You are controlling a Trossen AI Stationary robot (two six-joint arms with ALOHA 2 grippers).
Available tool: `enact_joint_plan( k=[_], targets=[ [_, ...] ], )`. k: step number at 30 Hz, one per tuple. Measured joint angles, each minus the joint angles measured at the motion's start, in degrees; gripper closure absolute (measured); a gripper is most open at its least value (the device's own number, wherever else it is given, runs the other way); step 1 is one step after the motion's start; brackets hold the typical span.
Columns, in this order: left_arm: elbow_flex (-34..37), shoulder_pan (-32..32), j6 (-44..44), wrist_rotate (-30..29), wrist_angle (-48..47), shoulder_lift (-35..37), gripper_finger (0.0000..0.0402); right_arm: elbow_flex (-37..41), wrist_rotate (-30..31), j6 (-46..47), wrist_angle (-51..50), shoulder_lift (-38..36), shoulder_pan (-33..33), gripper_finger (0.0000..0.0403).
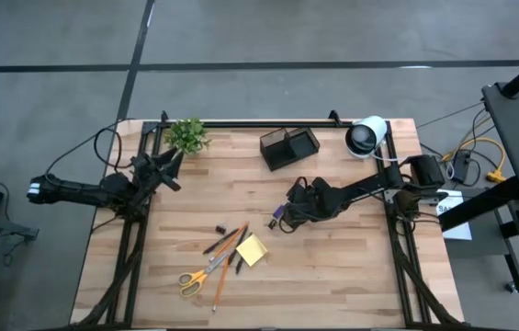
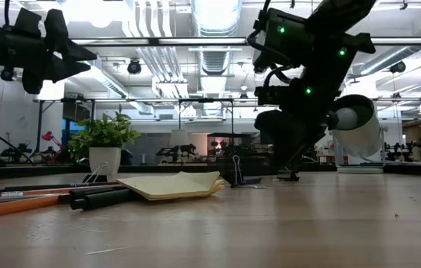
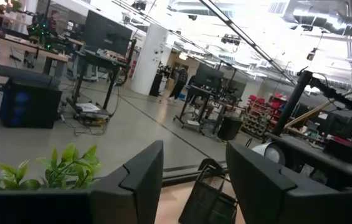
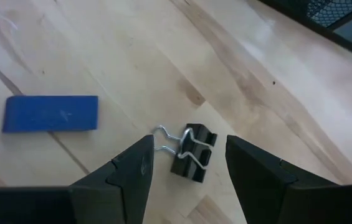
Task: Pick and place office supplies into organizer
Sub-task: Put the top black binder clip into the black desk organizer
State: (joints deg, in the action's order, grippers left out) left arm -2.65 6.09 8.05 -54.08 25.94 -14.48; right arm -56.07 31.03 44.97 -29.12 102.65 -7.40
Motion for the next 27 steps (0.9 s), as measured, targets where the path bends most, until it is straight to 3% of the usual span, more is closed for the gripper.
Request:
enact_joint_plan(
  k=[27],
  targets=[
    [0.25,-0.09,0.07,-1.38,0.06,0.00,0.0243,2.10,-3.04,-4.48,2.99,0.00,2.41,0.0353]
  ],
)
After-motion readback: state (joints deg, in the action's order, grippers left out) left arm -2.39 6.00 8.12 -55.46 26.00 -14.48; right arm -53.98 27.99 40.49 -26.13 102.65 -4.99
